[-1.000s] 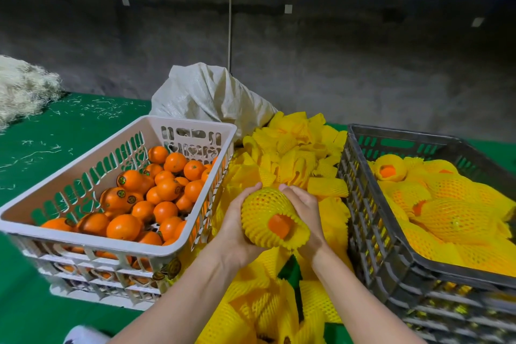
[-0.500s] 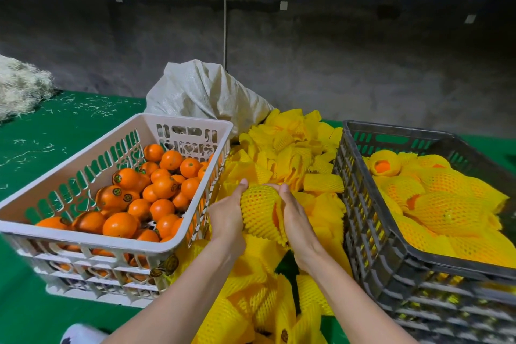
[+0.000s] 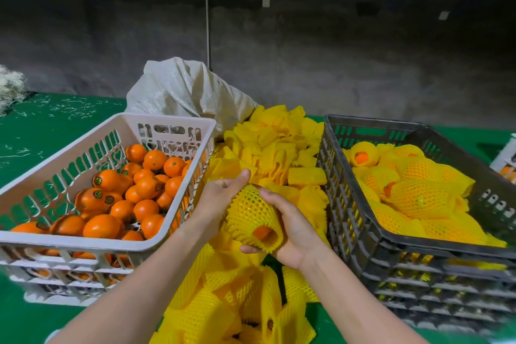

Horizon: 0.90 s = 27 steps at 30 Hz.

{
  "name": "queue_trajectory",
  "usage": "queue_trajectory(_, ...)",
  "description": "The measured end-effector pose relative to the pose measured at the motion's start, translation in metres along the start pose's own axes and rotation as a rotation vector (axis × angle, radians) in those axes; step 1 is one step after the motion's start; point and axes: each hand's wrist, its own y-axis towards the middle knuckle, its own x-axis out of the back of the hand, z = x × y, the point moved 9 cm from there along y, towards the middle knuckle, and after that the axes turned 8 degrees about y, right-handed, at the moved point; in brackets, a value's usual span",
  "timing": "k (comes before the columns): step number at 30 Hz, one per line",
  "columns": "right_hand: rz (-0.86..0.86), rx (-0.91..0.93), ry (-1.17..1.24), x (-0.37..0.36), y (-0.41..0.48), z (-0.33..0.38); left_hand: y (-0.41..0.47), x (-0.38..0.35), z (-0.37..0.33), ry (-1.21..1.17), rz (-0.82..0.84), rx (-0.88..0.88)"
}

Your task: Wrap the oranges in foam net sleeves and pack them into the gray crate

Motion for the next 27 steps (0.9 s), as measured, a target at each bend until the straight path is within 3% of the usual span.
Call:
queue_trajectory(3,-0.025,0.046,0.024,0.002,-0.008,0.015,0.008,-0.005,-0.003,0.037,0.031,-0.009)
queue_trajectory(6,-0.076,0.116,0.021,0.005,-0.018,0.041,0.010,-0.005,0.000,0.002,-0.113,0.006)
queue_trajectory(8,-0.143,0.206,-0.014,0.012,-0.028,0.066,0.005,-0.023,-0.008,0.072,-0.134,-0.105)
queue_trajectory(12,-0.223,0.414,-0.092,0.029,-0.059,0.125,-0.010,-0.094,-0.049,0.189,0.002,-0.398)
queue_trajectory(17,-0.405,0.675,-0.141,0.081,-0.113,0.193,-0.010,-0.184,-0.078,0.388,0.131,-0.584)
queue_trajectory(22,-0.823,0.831,-0.530,0.156,-0.182,0.260,-0.014,-0.260,-0.080,0.705,0.274,-0.708)
queue_trajectory(27,-1.160,0.617,-0.991,0.228,-0.215,0.291,-0.012,-0.285,-0.056,0.949,0.331,-0.674)
